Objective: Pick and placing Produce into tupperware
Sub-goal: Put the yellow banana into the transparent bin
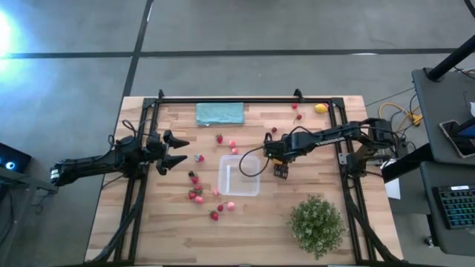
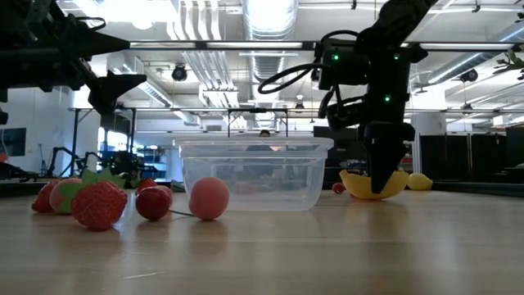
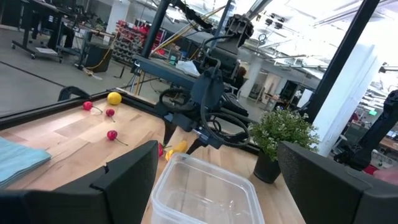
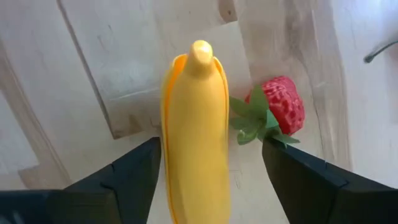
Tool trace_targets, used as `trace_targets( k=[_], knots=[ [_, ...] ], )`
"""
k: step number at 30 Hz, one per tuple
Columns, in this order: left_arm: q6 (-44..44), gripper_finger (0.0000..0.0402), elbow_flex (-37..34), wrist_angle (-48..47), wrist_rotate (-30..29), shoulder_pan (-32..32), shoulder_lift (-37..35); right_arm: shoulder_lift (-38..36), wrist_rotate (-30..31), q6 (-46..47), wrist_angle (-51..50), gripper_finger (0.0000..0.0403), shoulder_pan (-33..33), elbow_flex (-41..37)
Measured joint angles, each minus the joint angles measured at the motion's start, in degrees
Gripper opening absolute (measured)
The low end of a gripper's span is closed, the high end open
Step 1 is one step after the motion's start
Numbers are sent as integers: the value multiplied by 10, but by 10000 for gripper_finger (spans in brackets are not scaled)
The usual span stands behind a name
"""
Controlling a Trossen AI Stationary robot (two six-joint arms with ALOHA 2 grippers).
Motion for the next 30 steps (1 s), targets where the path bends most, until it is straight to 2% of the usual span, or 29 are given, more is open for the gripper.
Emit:
trace_targets(
  k=[7, 16, 30],
  knots=[
    [0, 314, 0, 0, 0, 0, 0, 0, -38, 3, 32, 264, -2, -14],
    [0, 314, 0, 0, 0, 0, -1, 0, -8, 2, 52, 280, -3, -15],
    [0, 314, 0, 0, 0, 0, -1, 27, -14, 8, 58, 215, -4, -18]
  ],
)
